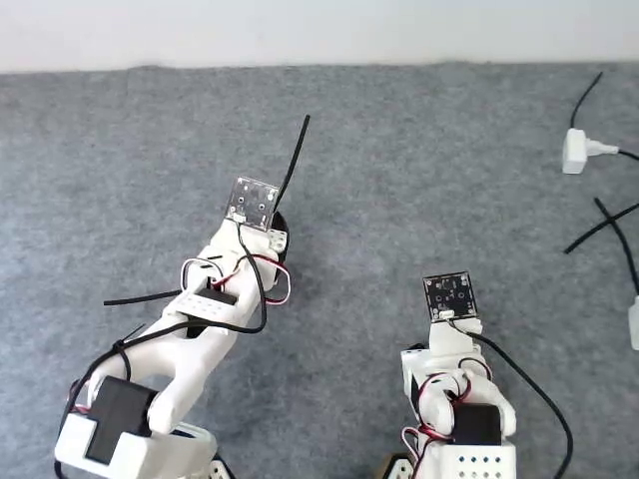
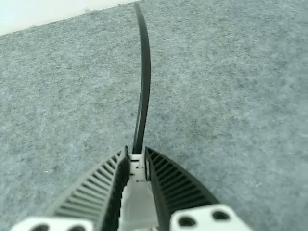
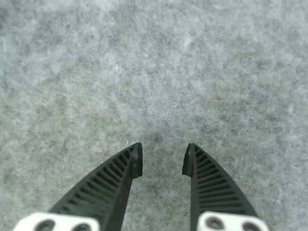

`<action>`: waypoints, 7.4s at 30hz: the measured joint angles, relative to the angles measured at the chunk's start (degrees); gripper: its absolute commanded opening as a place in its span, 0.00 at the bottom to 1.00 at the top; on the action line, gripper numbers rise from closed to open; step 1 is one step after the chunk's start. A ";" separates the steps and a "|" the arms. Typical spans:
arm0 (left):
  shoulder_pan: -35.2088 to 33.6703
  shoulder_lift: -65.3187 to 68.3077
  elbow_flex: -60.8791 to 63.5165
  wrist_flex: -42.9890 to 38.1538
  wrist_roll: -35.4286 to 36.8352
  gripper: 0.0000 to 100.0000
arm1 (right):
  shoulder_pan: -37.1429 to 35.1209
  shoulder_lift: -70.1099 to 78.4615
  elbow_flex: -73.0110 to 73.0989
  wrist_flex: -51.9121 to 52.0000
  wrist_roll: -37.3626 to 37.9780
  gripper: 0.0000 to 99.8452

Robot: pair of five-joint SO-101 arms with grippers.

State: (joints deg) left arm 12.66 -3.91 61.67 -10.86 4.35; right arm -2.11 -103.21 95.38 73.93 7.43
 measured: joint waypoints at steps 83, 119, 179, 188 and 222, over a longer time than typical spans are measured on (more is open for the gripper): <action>0.00 -46.95 -18.90 62.24 -2.02 0.01 | -1.14 0.00 0.00 -19.87 14.51 0.16; 19.78 -14.68 -60.48 70.86 3.87 0.01 | -28.75 0.00 0.00 -47.74 11.69 0.16; 37.80 -4.13 -85.71 89.58 11.25 0.01 | -10.20 46.77 -10.90 -73.05 1.14 0.16; 33.58 -4.13 -85.71 89.58 11.25 0.01 | -17.23 46.77 -10.73 -70.33 4.48 0.16; 8.18 -6.59 -81.49 109.27 -22.68 0.01 | -4.31 46.95 -10.64 -69.71 3.69 0.16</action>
State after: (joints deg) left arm 20.84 -10.51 -19.82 98.42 -18.33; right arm -6.42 -56.26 84.75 4.22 11.12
